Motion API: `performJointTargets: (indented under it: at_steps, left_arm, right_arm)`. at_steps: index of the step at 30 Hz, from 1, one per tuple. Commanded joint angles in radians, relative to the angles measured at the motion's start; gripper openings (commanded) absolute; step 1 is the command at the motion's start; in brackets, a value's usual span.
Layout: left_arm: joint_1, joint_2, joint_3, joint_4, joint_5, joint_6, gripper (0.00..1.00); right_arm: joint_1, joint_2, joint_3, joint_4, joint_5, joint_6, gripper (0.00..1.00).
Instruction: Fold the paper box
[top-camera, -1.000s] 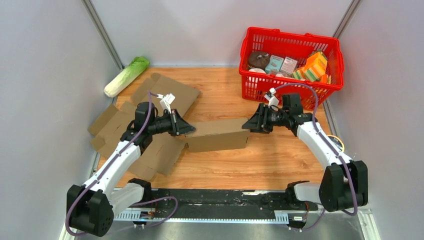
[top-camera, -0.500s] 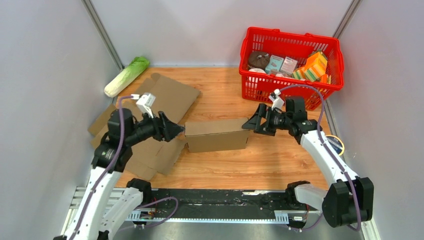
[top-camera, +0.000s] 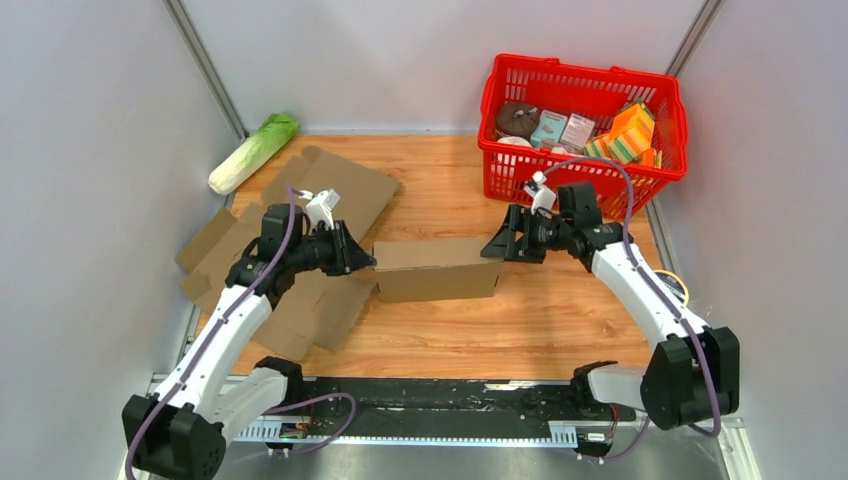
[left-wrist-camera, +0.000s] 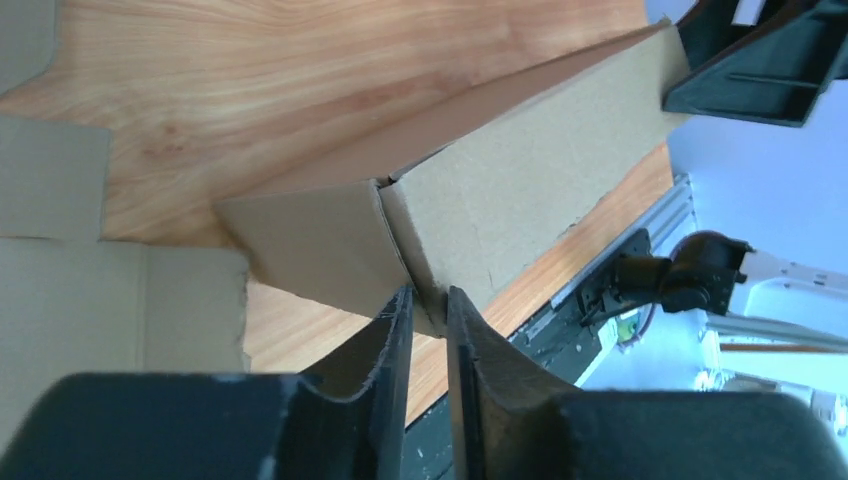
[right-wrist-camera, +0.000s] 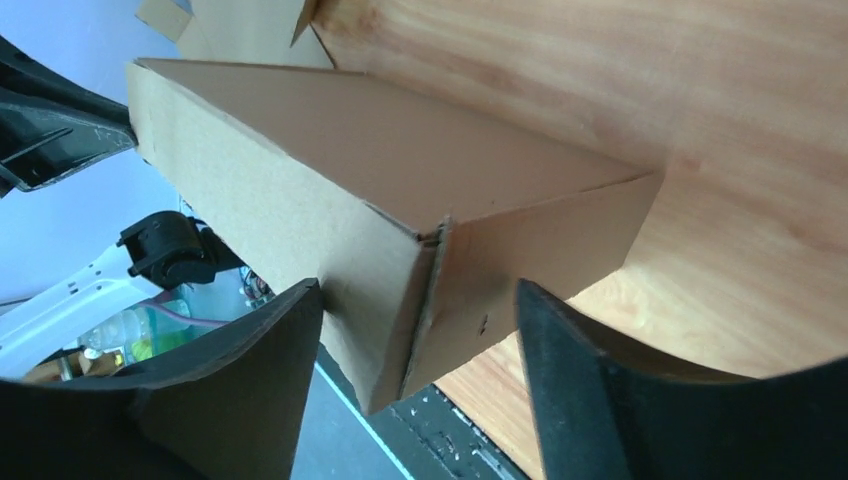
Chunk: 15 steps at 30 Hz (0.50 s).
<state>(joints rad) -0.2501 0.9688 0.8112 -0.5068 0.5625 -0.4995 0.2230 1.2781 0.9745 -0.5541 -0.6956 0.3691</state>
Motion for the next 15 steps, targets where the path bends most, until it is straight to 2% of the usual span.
performJointTargets:
  at_steps: [1,2,3,4,6,7,8,10,11,12,15]
  left_arm:
    - [-0.026,-0.076,-0.161,0.067,-0.024,0.004,0.19]
    - [-0.044,-0.134,-0.19,0.054,-0.074,0.003,0.19]
    - [-0.07,-0.165,-0.237,0.039,-0.093,0.003,0.19]
    - [-0.081,-0.195,-0.257,0.021,-0.107,-0.001,0.18]
    - [-0.101,-0.286,-0.315,-0.025,-0.13,-0.017,0.18]
    - [-0.107,-0.317,-0.332,-0.021,-0.119,-0.061,0.21]
    - [-0.11,-0.365,-0.339,-0.016,-0.075,-0.092,0.27]
    - [-0.11,-0.409,-0.314,-0.042,-0.021,-0.154,0.58]
    - [-0.11,-0.447,-0.256,-0.074,-0.007,-0.162,0.68]
    - [-0.11,-0.465,-0.221,-0.106,-0.01,-0.165,0.75]
    - [-0.11,-0.519,-0.077,-0.243,-0.047,-0.149,0.76]
  right_arm:
    - [0.01,-0.14,-0.137,-0.061,0.089,0.031,0.69]
    - [0.01,-0.173,-0.167,-0.088,0.126,0.039,0.69]
    - [0.009,-0.244,-0.206,-0.163,0.228,0.047,0.72]
    - [0.009,-0.279,-0.224,-0.2,0.273,0.068,0.79]
    - [0.012,-0.369,-0.253,-0.23,0.289,0.109,0.84]
    - [0.01,-0.393,-0.254,-0.24,0.303,0.144,0.91]
    - [0.009,-0.411,-0.241,-0.275,0.37,0.225,0.97]
    - [-0.002,-0.434,-0.17,-0.326,0.409,0.26,1.0]
    - [-0.002,-0.444,-0.145,-0.352,0.419,0.272,1.0]
    - [-0.002,-0.448,-0.126,-0.356,0.412,0.272,1.0]
    - [-0.002,-0.456,-0.117,-0.348,0.326,0.292,1.0]
